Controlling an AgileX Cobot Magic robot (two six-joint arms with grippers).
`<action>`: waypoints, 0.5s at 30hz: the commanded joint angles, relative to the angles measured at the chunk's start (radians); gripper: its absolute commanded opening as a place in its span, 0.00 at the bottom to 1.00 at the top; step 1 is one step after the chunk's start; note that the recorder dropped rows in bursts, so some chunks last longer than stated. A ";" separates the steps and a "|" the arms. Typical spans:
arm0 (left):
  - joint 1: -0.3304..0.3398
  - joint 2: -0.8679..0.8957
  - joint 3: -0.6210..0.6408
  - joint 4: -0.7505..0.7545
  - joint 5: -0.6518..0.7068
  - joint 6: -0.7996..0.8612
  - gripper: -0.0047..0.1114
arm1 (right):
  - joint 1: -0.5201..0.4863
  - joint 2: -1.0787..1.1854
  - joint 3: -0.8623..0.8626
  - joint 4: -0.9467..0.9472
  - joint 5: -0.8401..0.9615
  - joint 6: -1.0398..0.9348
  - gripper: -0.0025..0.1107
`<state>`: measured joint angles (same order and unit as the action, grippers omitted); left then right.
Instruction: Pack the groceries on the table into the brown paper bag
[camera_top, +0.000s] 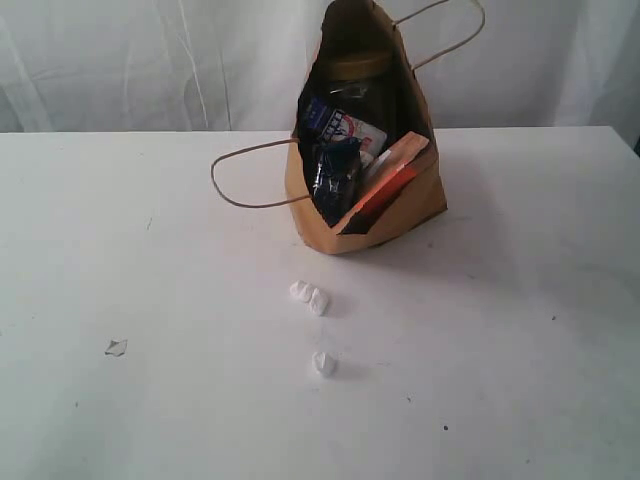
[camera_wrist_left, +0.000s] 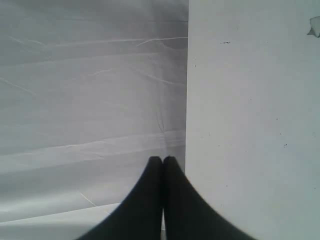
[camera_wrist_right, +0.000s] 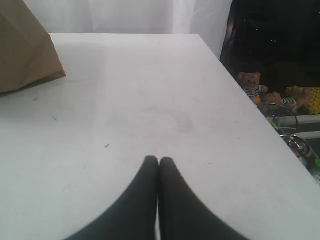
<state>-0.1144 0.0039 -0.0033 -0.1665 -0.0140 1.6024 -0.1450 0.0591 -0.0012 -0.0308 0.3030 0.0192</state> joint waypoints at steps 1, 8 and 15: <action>0.004 -0.004 0.003 -0.018 -0.008 -0.023 0.04 | -0.005 -0.008 0.001 -0.007 -0.004 0.007 0.02; -0.007 -0.004 -0.017 -0.443 0.007 -0.454 0.04 | -0.005 -0.008 0.001 -0.007 -0.004 0.007 0.02; -0.007 -0.004 -0.199 -0.643 0.108 -0.754 0.04 | -0.005 -0.008 0.001 -0.007 -0.004 0.007 0.02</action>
<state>-0.1162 0.0039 -0.1309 -0.7057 0.0609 0.9746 -0.1450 0.0591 -0.0012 -0.0308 0.3030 0.0227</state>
